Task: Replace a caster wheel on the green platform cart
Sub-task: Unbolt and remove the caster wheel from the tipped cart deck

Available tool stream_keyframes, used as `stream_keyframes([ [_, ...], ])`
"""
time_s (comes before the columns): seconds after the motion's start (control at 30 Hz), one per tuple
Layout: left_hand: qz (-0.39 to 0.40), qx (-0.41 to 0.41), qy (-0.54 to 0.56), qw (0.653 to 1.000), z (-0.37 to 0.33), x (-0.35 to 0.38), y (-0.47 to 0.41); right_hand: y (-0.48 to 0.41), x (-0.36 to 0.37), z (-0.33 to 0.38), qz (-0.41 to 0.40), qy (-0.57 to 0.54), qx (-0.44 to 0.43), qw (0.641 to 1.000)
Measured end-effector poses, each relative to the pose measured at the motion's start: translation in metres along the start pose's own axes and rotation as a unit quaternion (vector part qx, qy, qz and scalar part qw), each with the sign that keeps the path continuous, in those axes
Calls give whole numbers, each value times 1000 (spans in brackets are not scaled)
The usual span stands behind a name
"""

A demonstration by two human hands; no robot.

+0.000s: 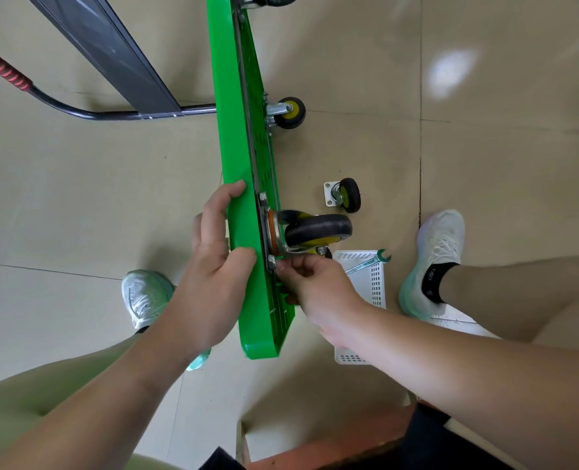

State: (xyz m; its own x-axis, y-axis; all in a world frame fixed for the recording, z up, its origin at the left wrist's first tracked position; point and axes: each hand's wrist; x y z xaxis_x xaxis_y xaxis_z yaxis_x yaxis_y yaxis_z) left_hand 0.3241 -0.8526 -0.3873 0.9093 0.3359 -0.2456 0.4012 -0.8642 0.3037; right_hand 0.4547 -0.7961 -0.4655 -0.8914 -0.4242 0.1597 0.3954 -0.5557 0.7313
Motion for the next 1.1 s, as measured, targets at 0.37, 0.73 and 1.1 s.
stream_keyframes([
  [0.37,3,3,-4,1000,3,0,0,-2,2,2,21,-70,43,996],
  [0.73,-5,15,-17,1000,5,1,-1,-2,-1,4,60,-106,95,988],
  [1.1,1,24,-18,1000,4,-1,1,-4,2,6,51,-92,93,990],
])
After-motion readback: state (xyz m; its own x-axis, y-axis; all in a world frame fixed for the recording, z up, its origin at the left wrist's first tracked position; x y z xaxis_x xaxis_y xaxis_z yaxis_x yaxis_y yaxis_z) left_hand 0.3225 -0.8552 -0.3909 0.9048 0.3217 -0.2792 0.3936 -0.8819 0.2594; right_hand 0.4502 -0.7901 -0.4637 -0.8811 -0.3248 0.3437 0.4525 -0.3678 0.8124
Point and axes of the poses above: each hand's wrist, its own y-axis away from the middle knuckle, its own x-axis out of the palm, z = x × y, and after that the axes turned 3 degrees about x, right-handed
